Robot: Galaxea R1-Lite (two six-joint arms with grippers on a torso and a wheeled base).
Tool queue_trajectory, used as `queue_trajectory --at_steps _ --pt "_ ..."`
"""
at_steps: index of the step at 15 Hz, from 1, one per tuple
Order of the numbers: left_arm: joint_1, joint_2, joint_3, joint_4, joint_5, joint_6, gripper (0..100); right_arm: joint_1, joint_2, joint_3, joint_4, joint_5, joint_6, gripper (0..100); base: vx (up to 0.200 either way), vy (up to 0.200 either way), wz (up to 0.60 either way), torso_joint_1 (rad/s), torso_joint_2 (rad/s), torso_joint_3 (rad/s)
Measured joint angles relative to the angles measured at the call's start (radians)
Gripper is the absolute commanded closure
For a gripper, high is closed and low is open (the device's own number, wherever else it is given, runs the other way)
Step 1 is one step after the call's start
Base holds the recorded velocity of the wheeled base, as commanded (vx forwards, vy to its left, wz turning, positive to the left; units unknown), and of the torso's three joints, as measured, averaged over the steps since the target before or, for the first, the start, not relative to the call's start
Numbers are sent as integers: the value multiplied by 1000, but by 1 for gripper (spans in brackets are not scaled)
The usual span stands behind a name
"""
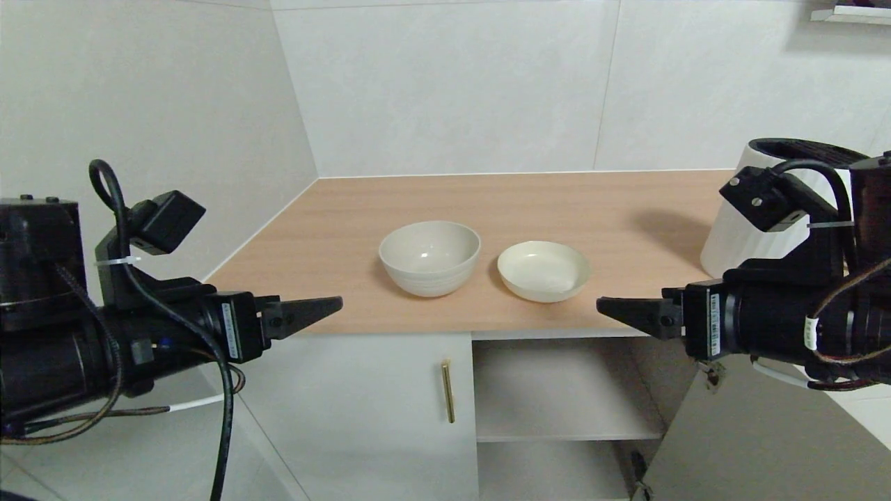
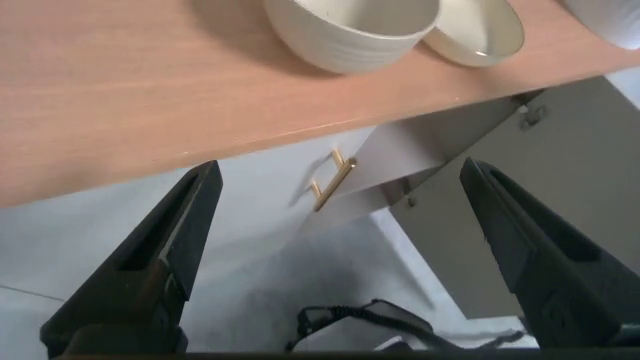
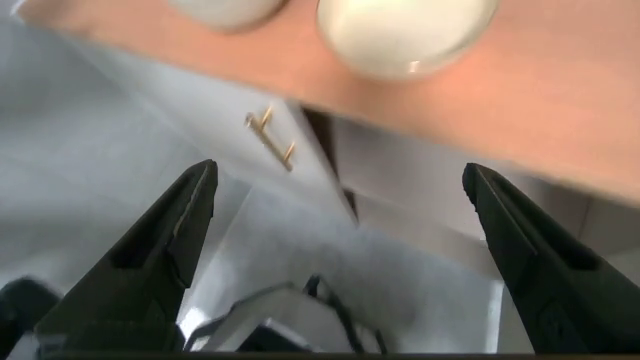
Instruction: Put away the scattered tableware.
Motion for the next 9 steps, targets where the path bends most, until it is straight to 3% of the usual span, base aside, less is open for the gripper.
queue_trajectory --at_steps 4,8,9 --pt "0 74 -127 55 10 -2 0 -45 76 -99 22 3 -42 0 0 0 0 0 0 0" --pt "0 156 -304 289 25 -5 0 -103 180 -275 139 -1 11 0 0 0 0 0 0 0" --pt "-1 172 -329 302 26 -14 0 -110 209 -293 152 -6 27 0 0 0 0 0 0 0"
